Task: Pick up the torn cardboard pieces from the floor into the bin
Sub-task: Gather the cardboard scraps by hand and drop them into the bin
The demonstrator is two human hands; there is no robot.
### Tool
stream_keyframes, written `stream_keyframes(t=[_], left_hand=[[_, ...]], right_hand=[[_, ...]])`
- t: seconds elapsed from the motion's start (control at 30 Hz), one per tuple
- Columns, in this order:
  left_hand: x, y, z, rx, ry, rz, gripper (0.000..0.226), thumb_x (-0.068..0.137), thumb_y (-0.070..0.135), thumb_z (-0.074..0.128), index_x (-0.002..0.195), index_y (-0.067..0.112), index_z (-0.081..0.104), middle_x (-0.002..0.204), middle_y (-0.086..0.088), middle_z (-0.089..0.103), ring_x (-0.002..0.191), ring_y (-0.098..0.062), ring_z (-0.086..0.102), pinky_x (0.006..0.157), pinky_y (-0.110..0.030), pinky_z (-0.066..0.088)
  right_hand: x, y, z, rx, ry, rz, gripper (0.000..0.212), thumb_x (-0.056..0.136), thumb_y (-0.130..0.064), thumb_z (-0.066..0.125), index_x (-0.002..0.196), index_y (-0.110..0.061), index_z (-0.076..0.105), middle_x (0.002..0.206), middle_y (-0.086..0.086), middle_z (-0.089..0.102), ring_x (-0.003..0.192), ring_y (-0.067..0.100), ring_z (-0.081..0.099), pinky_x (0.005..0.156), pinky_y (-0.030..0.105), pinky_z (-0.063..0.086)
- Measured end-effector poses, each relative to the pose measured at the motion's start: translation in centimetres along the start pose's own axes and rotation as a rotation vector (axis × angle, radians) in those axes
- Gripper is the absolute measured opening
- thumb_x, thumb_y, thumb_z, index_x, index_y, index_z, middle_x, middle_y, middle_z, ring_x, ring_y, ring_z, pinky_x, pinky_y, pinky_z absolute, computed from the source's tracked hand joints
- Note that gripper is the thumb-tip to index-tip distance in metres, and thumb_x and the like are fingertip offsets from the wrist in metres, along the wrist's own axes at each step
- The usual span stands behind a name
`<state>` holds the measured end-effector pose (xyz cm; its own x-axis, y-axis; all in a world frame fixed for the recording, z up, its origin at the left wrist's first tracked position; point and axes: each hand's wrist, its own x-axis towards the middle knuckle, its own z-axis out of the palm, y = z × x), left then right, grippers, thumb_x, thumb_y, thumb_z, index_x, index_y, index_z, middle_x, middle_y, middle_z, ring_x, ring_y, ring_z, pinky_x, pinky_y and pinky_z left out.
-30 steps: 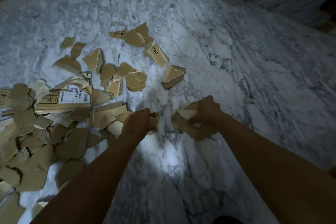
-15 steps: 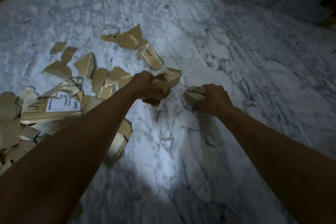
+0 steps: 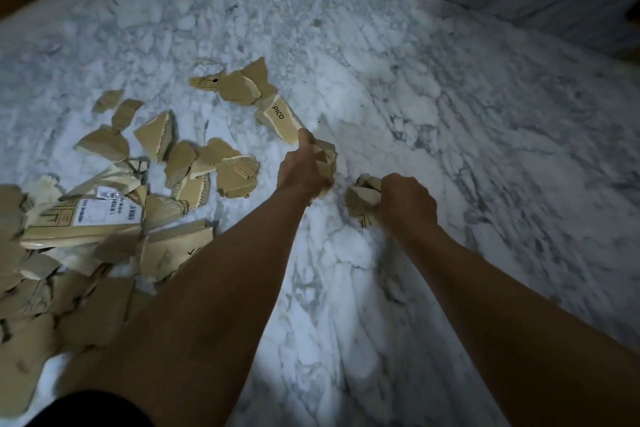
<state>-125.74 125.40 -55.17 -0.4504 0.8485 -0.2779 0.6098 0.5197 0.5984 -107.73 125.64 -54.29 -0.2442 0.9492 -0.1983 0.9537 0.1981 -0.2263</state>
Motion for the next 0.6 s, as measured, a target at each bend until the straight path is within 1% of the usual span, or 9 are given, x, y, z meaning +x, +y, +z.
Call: stream_keyframes(t=[0.07,0.1,0.17,0.2,0.23,0.27,0.37,0.47,0.6], left_hand=[[-2.0,-0.2,-0.4,0.005,-0.001,-0.018,0.08,0.07,0.021,0.074,0.135,0.026,0.028,0.092,-0.008,0.056,0.077,-0.028,0.055,0.058,-0.031,0.044],[-3.0,-0.6,-0.6,0.024,-0.024,-0.018,0.073,0.07,0.025,0.073,0.134,0.025,0.036,0.093,-0.008,0.058,0.082,-0.029,0.057,0.064,-0.031,0.044],[-5.1,-1.5,-1.4,0.088,-0.081,0.029,0.039,0.067,0.035,0.069,0.104,0.023,0.064,0.088,-0.003,0.065,0.087,-0.027,0.063,0.064,-0.028,0.042],[-6.4,-2.3,-2.6,0.13,-0.097,0.058,0.031,0.065,0.041,0.067,0.089,0.022,0.069,0.081,-0.001,0.067,0.085,-0.024,0.065,0.062,-0.027,0.041],[-7.7,-3.0,-4.2,0.155,-0.104,0.064,0.033,0.063,0.046,0.064,0.08,0.019,0.071,0.076,-0.001,0.066,0.081,-0.021,0.065,0.061,-0.027,0.041],[-8.7,-4.2,-6.0,0.15,-0.104,0.054,0.036,0.063,0.048,0.062,0.077,0.017,0.072,0.074,0.001,0.066,0.078,-0.018,0.064,0.061,-0.027,0.041],[-10.6,-9.5,-12.8,0.192,-0.1,-0.021,0.033,0.067,0.05,0.073,0.09,0.027,0.076,0.082,0.009,0.065,0.081,-0.01,0.063,0.066,-0.025,0.043],[-12.0,-15.2,-19.4,0.199,-0.076,-0.144,0.049,0.054,0.06,0.07,0.096,0.033,0.075,0.089,0.001,0.07,0.088,-0.021,0.068,0.071,-0.027,0.05],[-14.3,-20.6,-23.7,0.042,-0.032,-0.256,0.037,0.046,0.053,0.074,0.078,0.035,0.076,0.085,0.0,0.075,0.086,-0.018,0.07,0.078,-0.039,0.059]], right_hand=[[-0.7,-0.1,-0.1,-0.075,0.032,-0.031,0.012,0.09,-0.009,0.056,0.08,-0.014,0.051,0.082,0.005,0.059,0.077,0.027,0.058,0.061,0.032,0.04],[-1.3,-0.1,-0.1,-0.117,0.049,-0.047,0.012,0.09,-0.007,0.055,0.08,-0.014,0.051,0.082,0.006,0.059,0.076,0.026,0.058,0.061,0.032,0.039],[-2.2,0.3,-0.2,-0.198,0.071,-0.088,0.011,0.09,-0.006,0.054,0.082,-0.013,0.054,0.081,0.006,0.059,0.075,0.027,0.057,0.06,0.032,0.038],[-2.7,0.1,-0.5,-0.218,0.065,-0.112,0.008,0.089,-0.006,0.055,0.084,-0.012,0.057,0.082,0.006,0.06,0.075,0.027,0.058,0.059,0.032,0.038],[-3.2,-0.1,-0.9,-0.211,0.044,-0.115,0.004,0.088,-0.008,0.057,0.085,-0.011,0.058,0.083,0.007,0.061,0.075,0.028,0.059,0.06,0.033,0.04],[-3.6,-0.6,-1.7,-0.163,-0.002,-0.089,0.004,0.087,-0.014,0.061,0.086,-0.011,0.059,0.084,0.007,0.061,0.075,0.029,0.059,0.061,0.033,0.043],[-3.8,-3.4,-3.8,0.129,-0.253,-0.015,0.038,0.073,-0.04,0.079,0.092,-0.011,0.065,0.092,0.009,0.068,0.085,0.029,0.067,0.07,0.033,0.054],[-3.7,-8.3,-4.1,0.274,-0.426,-0.122,0.038,0.069,-0.036,0.088,0.095,-0.014,0.07,0.093,0.003,0.069,0.088,0.019,0.066,0.068,0.025,0.048],[-5.4,-16.1,-1.9,0.304,-0.458,-0.227,0.051,0.066,-0.04,0.089,0.104,-0.011,0.073,0.1,0.002,0.071,0.09,0.016,0.065,0.08,0.03,0.051]])
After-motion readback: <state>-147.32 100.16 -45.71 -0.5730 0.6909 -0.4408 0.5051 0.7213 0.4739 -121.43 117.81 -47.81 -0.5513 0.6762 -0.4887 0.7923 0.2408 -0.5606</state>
